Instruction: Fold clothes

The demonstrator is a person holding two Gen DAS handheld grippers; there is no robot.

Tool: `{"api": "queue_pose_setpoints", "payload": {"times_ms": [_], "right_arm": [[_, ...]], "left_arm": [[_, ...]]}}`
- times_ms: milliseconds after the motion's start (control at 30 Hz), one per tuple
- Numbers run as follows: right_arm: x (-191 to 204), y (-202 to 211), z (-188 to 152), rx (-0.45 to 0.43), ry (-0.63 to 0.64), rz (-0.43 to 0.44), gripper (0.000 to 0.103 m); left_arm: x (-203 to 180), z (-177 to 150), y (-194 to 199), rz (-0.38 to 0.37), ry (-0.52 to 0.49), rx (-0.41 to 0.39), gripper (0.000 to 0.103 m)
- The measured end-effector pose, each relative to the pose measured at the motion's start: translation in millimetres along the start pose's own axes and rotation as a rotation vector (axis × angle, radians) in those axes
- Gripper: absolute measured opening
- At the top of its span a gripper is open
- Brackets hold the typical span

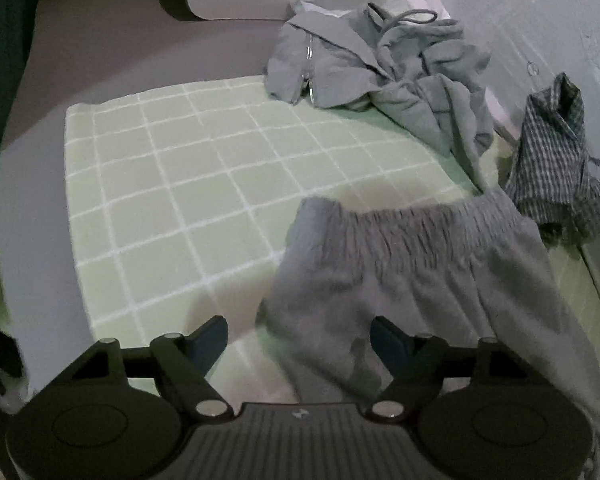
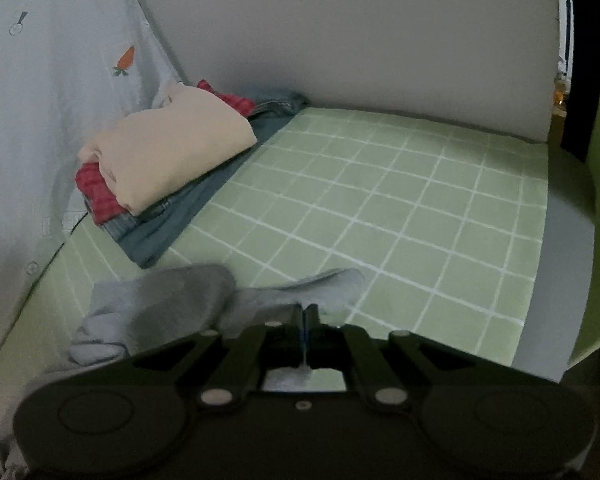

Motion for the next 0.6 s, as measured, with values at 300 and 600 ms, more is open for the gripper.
{"api": "queue_pose_setpoints", "payload": {"times_ms": [300, 600], "right_arm": [[27.9, 12.8, 29.6, -0.085, 0.034, 0.072, 0.001], [181.8, 84.4, 148.6, -0.352, 0.210, 0.355, 0.001]], "left_arm": [[-47.0, 46.5, 8.3, -0.042, -0.049, -0.047, 0.001], [-224.0, 164.6, 118.6, -0.413, -0.236, -0.252, 0.001]]}}
Point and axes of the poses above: each gripper's, at about its wrist camera, not at the fingertips, and y roughly against the way its jaws point, x to its left, z to its top, the point moved 5 cm from there along -y, roughly the way its jaws point, and after that the axes turned 15 degrees about x, right-handed, at the moved point
